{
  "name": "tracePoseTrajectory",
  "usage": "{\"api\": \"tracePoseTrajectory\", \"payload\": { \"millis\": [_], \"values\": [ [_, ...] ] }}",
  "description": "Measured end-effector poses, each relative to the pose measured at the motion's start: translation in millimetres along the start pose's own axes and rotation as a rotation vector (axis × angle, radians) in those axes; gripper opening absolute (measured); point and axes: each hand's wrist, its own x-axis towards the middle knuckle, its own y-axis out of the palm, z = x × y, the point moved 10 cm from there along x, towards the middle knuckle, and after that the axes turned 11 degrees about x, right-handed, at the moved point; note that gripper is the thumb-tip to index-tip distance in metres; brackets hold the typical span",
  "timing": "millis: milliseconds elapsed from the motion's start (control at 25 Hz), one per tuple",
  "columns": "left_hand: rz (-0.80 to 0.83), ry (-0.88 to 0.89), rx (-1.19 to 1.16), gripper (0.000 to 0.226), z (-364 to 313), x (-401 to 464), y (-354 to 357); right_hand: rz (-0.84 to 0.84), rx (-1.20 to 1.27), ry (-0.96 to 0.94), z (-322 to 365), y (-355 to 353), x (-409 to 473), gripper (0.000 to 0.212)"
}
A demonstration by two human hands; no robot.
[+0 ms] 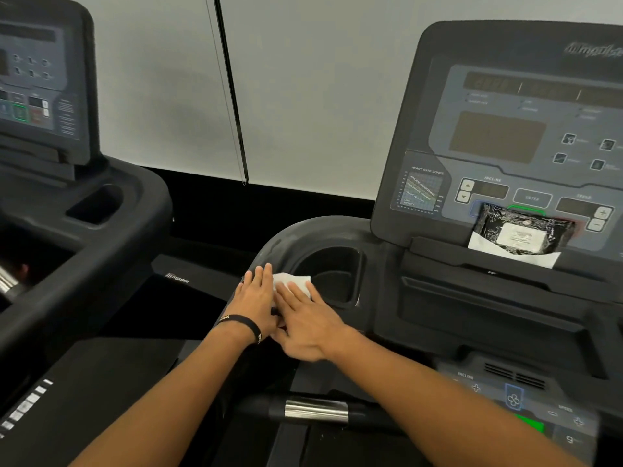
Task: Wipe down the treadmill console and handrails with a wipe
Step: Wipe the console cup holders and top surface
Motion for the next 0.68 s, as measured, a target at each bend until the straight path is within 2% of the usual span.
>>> {"api": "tracePoseTrajectory", "payload": {
  "millis": [160, 320, 680],
  "values": [
    [-0.004, 0.012, -0.004, 0.103, 3.1, 0.2, -3.5, -0.017, -0.003, 0.015, 0.6, -0.3, 8.2, 0.075],
    [0.016, 0.000, 0.065, 0.111, 1.2, 0.1, 2.3, -0.028, -0.035, -0.019, -11.7, -4.4, -33.0, 0.073],
    [0.033, -0.024, 0.139, 0.123, -6.5, 1.3, 6.9, -0.142, -0.040, 0.049, -65.0, -40.8, -106.9, 0.060]
  ]
}}
